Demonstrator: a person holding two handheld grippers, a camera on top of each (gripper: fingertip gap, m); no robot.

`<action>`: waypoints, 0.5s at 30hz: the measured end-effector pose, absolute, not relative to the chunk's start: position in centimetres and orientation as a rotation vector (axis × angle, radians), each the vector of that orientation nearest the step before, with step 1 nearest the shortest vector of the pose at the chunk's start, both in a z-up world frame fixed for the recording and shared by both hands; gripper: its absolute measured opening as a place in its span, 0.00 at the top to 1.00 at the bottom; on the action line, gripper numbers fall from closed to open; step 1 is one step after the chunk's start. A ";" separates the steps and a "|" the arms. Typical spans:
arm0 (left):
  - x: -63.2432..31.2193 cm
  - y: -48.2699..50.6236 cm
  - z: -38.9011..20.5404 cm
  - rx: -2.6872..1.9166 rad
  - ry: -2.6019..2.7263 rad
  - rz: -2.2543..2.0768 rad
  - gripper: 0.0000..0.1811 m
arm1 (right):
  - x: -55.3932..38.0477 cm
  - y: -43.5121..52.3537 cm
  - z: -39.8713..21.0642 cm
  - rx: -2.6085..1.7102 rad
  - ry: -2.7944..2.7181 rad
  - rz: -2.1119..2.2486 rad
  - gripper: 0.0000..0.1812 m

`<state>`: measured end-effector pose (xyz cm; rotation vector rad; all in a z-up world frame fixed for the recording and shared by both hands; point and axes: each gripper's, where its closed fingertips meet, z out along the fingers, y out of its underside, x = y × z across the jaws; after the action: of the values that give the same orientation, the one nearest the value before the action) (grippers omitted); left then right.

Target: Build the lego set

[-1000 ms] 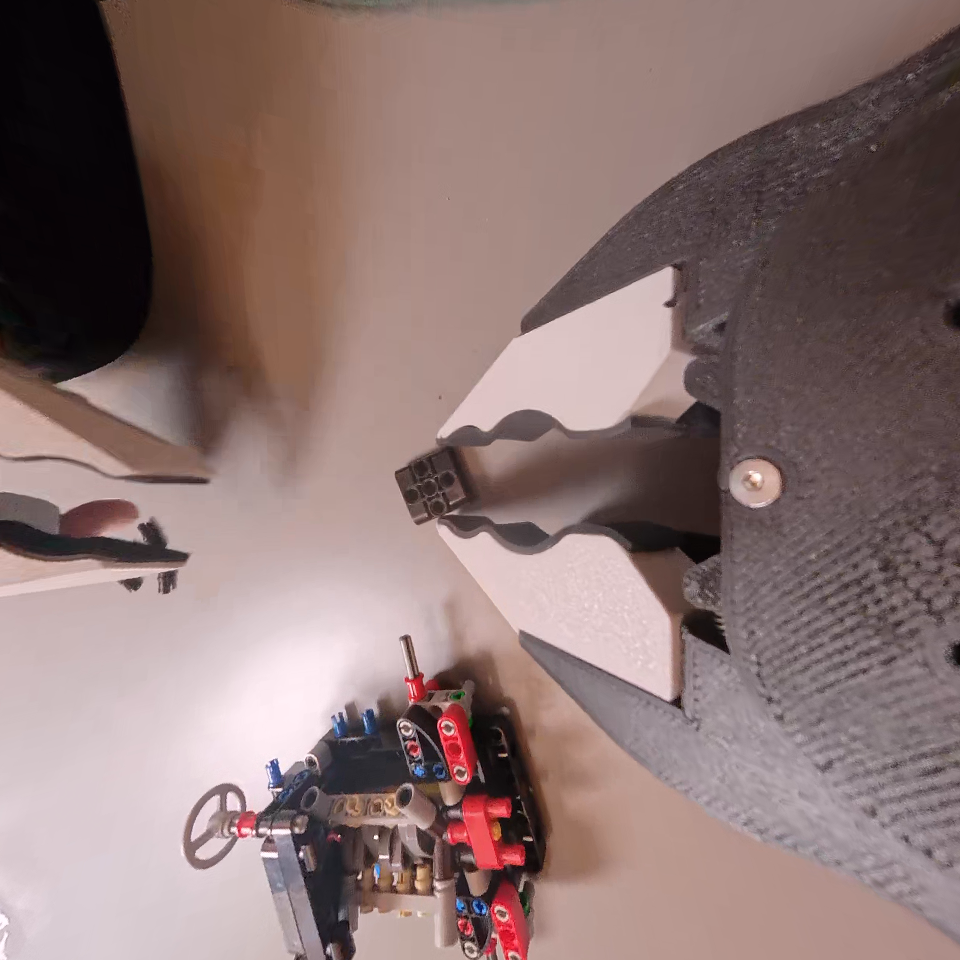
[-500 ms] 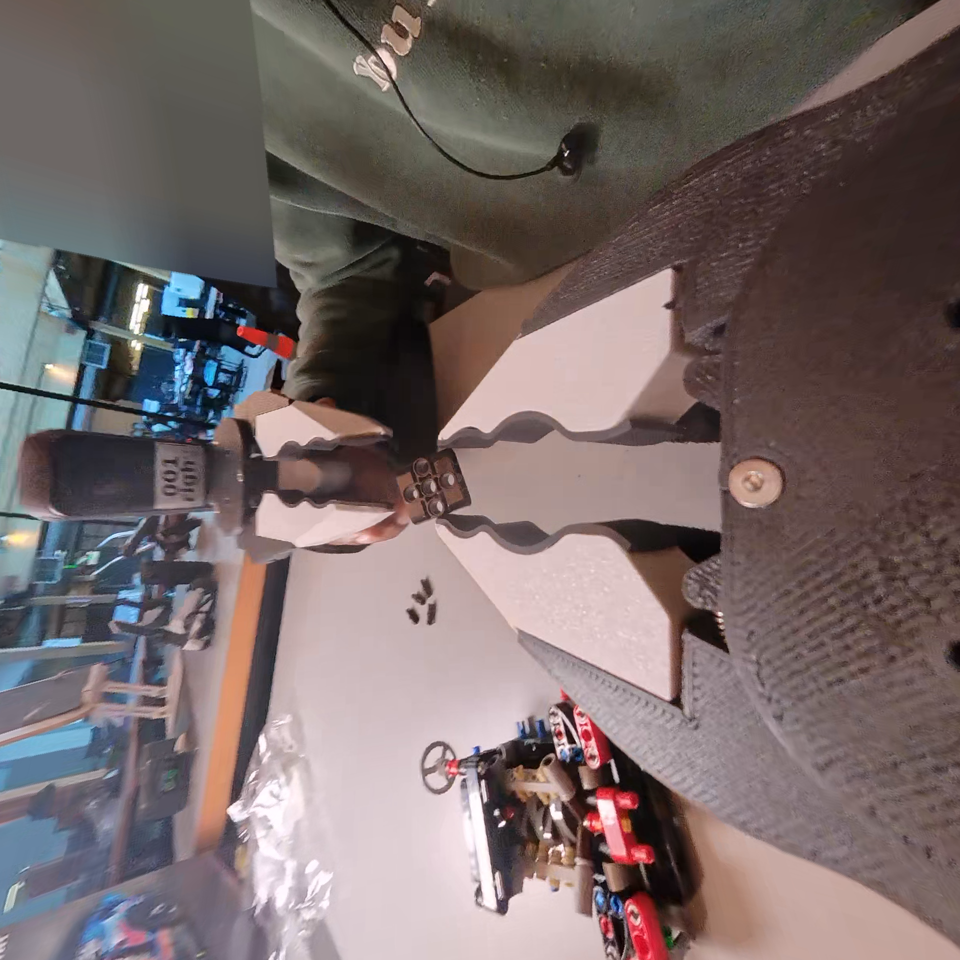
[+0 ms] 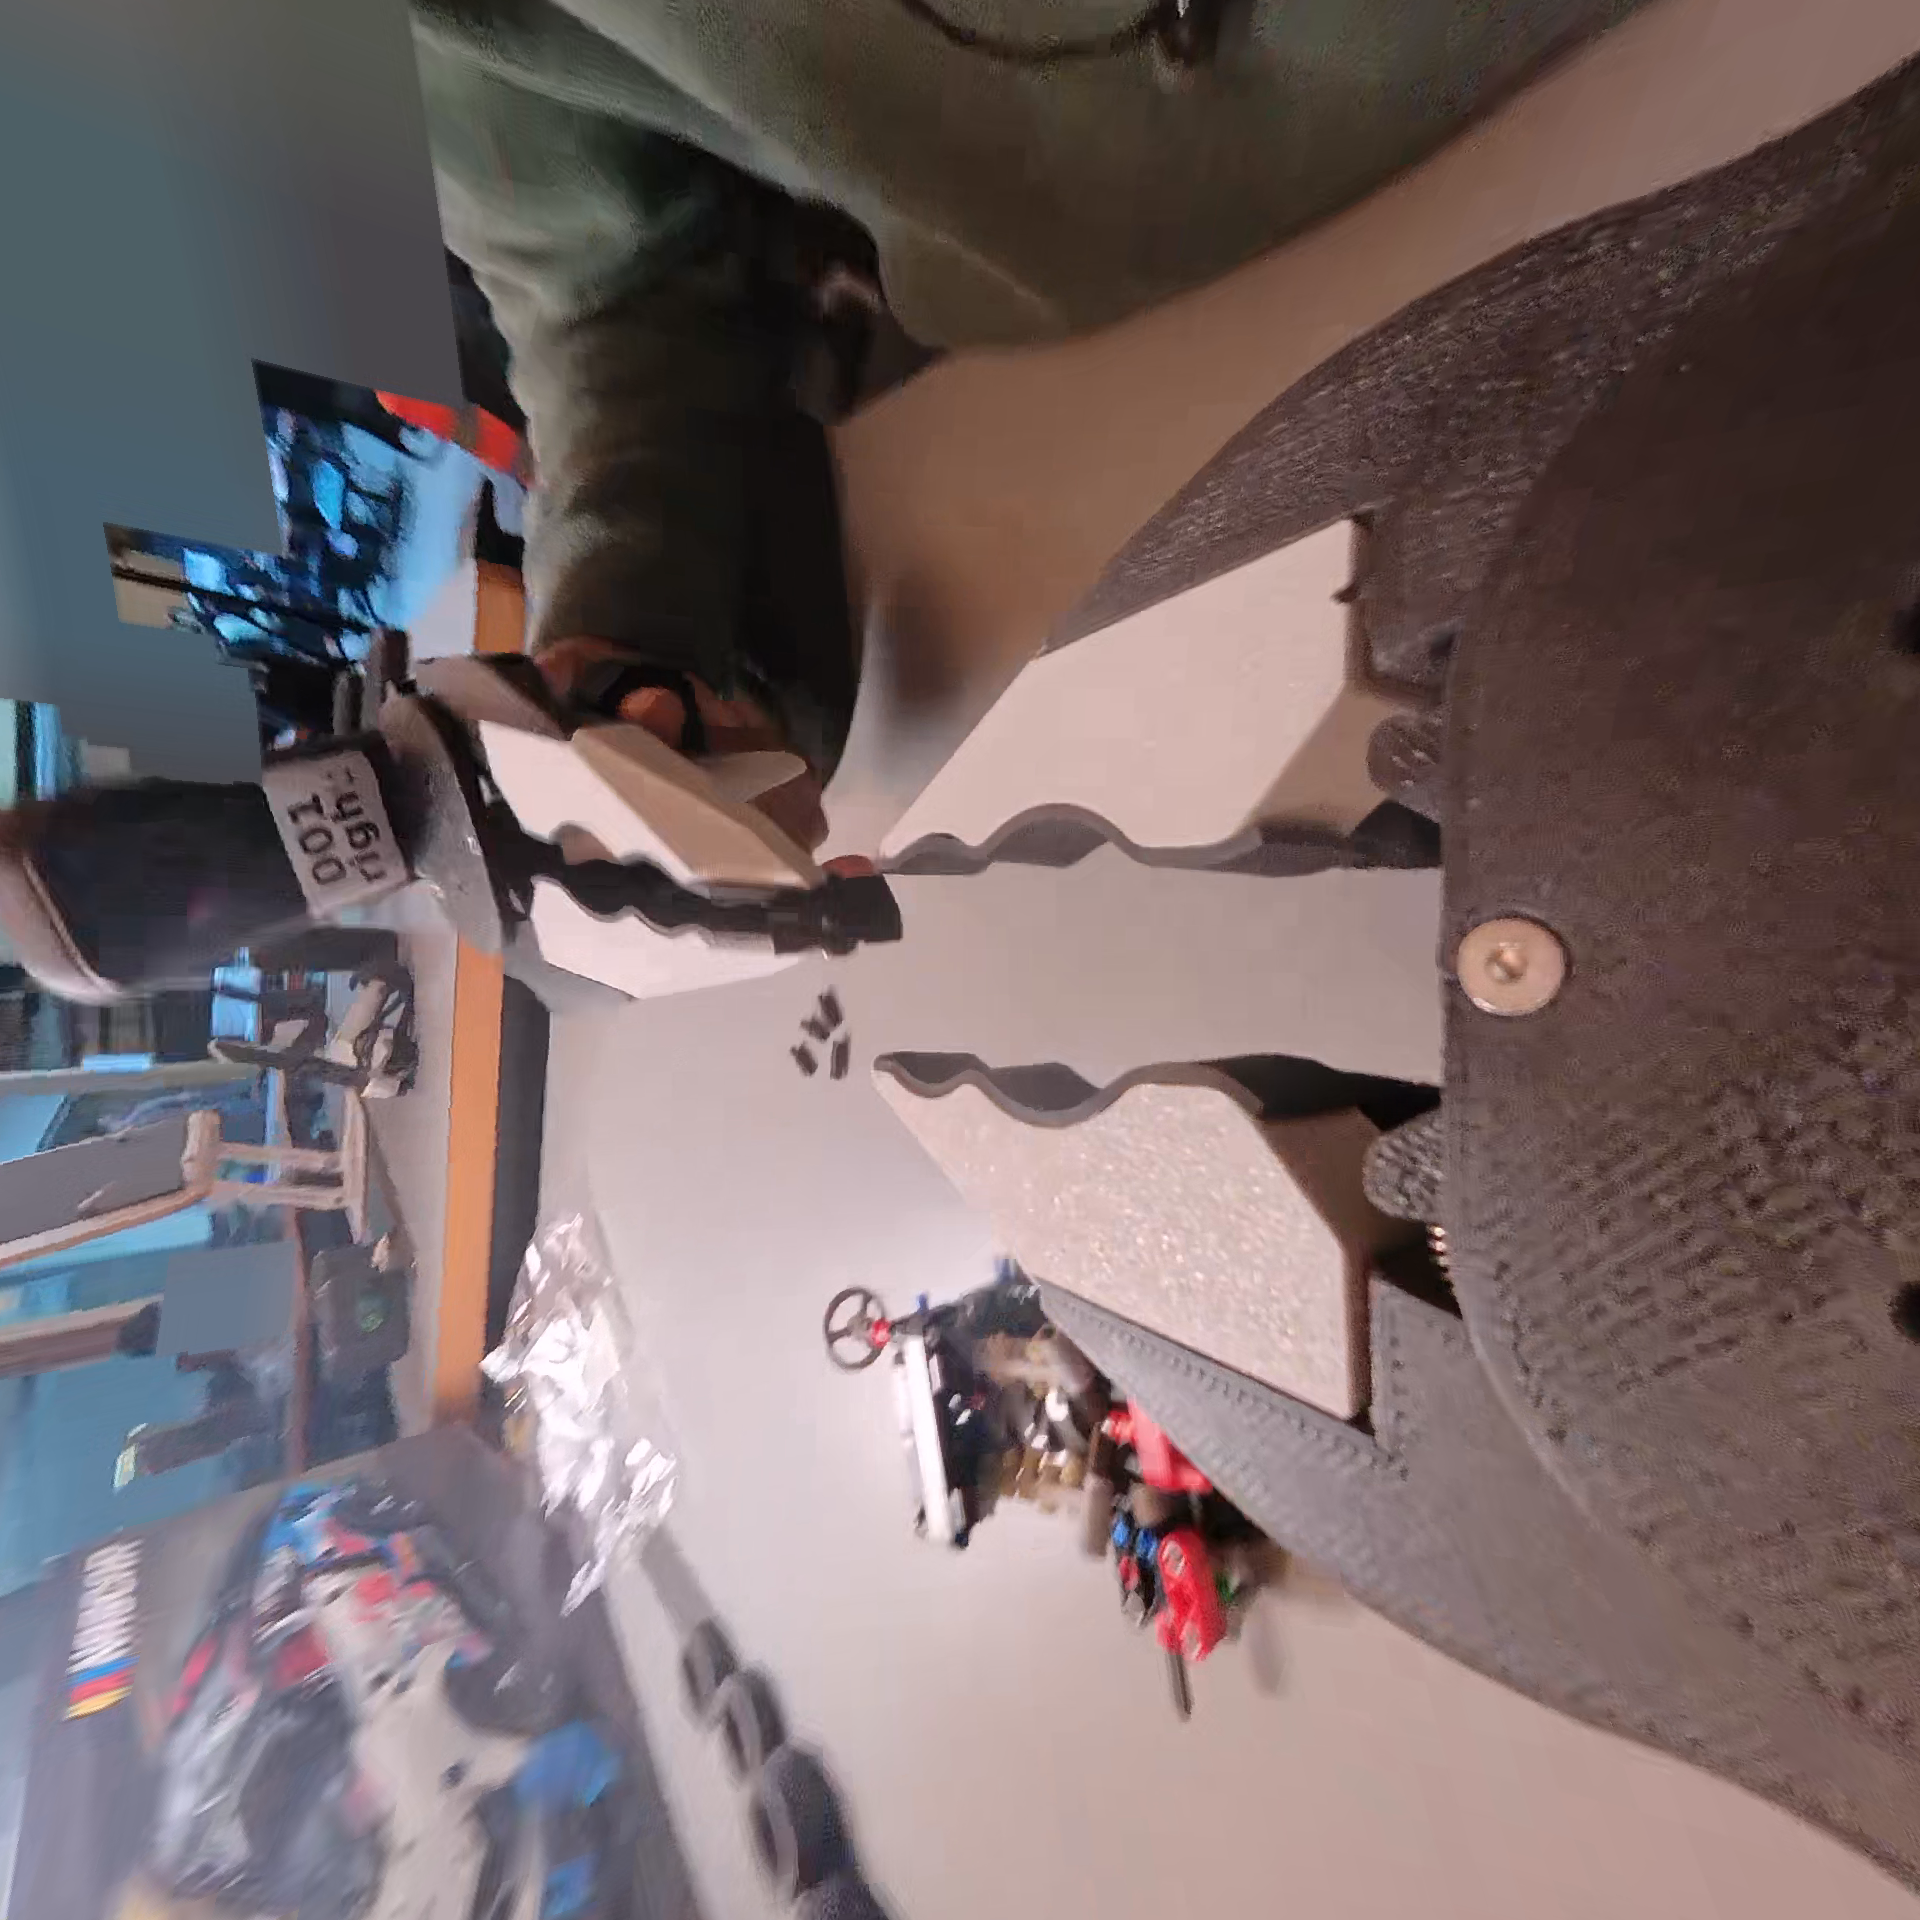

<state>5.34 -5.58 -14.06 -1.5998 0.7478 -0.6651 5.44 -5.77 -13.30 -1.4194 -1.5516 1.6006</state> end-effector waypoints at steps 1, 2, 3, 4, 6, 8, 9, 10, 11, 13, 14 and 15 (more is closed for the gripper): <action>5.3 -5.8 -14.2 -1.631 0.727 -0.759 0.83 | 5.8 -6.1 -13.4 -1.332 -1.626 1.516 0.97; 5.5 -6.1 -14.5 -1.659 0.718 -0.851 0.84 | 6.0 -6.4 -13.6 -1.247 -1.699 1.427 0.97; 5.9 -6.6 -14.7 -1.677 0.725 -0.932 0.84 | 6.3 -6.9 -14.0 -1.165 -1.764 1.343 0.96; 6.4 -7.0 -14.9 -1.685 0.742 -0.985 0.84 | 6.4 -7.3 -14.5 -1.107 -1.816 1.270 0.96; 7.2 -7.6 -15.7 -1.705 0.816 -0.975 0.88 | 6.6 -7.8 -15.9 -1.062 -1.909 1.155 0.96; 7.6 -7.9 -17.1 -1.745 0.913 -0.880 0.92 | 6.7 -8.0 -16.8 -1.053 -1.951 1.113 0.96; 7.8 -8.1 -17.7 -1.760 0.954 -0.840 0.93 | 6.8 -8.0 -17.2 -1.062 -1.969 1.110 0.96; 7.9 -8.1 -18.2 -1.772 0.979 -0.802 0.93 | 6.9 -8.1 -17.6 -1.072 -1.991 1.107 0.96; 7.9 -8.1 -18.6 -1.784 0.995 -0.767 0.96 | 7.0 -8.2 -18.0 -1.082 -2.013 1.103 0.96; 7.9 -8.0 -19.3 -1.814 1.013 -0.728 0.96 | 7.0 -8.1 -18.8 -1.108 -2.043 1.077 0.96; 7.9 -7.8 -19.7 -1.838 1.012 -0.715 0.96 | 7.0 -8.0 -19.2 -1.124 -2.053 1.056 0.96; 7.8 -7.6 -20.1 -1.866 1.010 -0.697 0.96 | 6.9 -7.8 -19.5 -1.149 -2.058 1.036 0.96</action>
<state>7.77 -7.63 -20.08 -1.8658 1.0097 -0.6971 6.89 -7.81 -19.55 -1.1491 -2.0585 1.0362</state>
